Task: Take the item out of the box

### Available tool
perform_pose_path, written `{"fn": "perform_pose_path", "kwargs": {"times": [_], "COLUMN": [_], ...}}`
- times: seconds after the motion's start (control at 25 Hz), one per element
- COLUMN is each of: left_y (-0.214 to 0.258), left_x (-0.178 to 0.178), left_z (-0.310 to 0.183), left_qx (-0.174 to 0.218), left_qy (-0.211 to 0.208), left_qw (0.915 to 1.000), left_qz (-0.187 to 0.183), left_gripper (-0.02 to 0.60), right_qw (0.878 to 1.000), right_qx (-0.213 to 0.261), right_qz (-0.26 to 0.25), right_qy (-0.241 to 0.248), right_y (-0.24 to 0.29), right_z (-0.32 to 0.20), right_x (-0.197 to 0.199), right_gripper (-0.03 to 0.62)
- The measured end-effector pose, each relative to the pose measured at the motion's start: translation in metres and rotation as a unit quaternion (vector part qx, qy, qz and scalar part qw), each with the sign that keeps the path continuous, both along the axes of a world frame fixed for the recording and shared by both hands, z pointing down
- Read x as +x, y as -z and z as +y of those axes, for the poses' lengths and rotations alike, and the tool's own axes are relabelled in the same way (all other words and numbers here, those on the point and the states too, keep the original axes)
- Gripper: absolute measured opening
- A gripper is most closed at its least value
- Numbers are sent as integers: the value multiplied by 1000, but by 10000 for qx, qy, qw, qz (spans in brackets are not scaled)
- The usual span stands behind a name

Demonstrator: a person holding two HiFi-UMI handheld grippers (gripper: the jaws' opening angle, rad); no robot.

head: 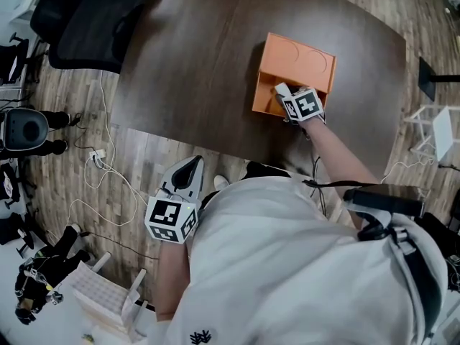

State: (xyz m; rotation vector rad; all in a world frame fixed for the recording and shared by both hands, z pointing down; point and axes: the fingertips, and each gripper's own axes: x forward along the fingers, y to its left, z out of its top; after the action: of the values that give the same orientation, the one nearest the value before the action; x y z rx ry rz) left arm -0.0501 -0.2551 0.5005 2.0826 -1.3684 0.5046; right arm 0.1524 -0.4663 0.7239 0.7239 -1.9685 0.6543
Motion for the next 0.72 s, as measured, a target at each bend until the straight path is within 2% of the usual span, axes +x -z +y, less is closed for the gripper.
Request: {"fn": "perform_pose_path", "kwargs": {"times": [0.72], "left_y": [14], "left_x": [-26], "left_z": [42], "left_qx": [231], "left_qy": [-3], "left_qw": [9997], "left_qz": [89], "left_gripper": [11], "right_qw": [9992], "right_qx": [338], "right_qz": [119], "right_qy": [183], "right_y": [39], "right_z": [19], "right_x": [-8], "right_gripper": [175]}}
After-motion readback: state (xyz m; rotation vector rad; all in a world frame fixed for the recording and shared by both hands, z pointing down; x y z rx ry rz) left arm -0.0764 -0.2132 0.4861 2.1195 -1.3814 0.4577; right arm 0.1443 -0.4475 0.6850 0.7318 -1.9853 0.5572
